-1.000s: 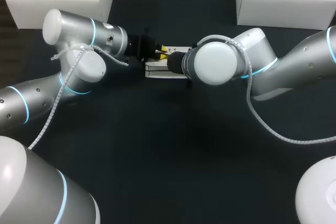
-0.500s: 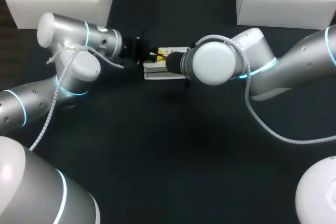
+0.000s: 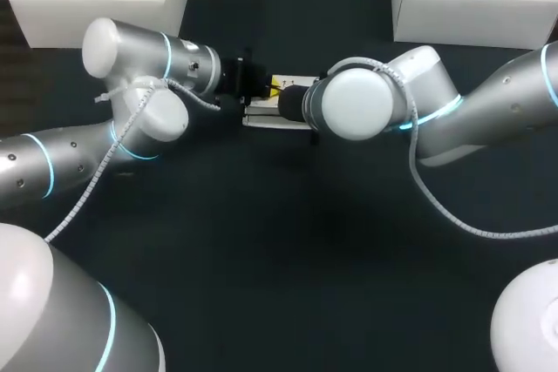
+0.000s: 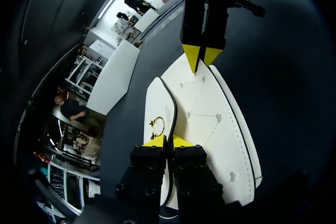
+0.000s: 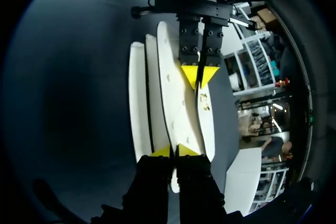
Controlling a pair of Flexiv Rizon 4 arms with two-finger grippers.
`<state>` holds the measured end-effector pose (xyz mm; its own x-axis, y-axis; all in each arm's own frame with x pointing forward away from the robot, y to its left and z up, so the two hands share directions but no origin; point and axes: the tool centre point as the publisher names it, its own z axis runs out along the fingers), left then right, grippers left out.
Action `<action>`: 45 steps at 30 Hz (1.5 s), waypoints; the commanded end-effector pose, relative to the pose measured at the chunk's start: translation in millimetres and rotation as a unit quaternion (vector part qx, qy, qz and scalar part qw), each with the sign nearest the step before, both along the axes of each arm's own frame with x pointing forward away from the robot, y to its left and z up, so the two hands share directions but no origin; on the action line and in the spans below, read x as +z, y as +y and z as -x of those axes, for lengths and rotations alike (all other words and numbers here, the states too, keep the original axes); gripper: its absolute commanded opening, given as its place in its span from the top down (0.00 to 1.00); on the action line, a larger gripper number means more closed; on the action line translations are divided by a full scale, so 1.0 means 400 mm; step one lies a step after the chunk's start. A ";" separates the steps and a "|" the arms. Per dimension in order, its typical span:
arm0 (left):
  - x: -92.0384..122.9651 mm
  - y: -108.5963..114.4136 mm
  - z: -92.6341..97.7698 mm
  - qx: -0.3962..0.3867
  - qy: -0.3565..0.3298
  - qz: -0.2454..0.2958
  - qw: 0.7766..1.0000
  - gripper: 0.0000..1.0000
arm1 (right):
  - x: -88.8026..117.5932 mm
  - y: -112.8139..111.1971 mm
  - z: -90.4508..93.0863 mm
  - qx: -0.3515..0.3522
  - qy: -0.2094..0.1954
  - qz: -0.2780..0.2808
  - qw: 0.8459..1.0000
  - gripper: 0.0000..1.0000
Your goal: Pick up the bag, open it, inspect its contents, close it, and place it on the opposite side
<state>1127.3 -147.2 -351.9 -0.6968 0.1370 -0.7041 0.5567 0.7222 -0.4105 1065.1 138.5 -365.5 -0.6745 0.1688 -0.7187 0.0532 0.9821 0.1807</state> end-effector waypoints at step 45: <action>0.201 0.136 0.099 0.028 0.121 -0.016 0.992 0.00 | 0.217 -0.019 0.001 0.062 0.128 0.003 0.990 0.00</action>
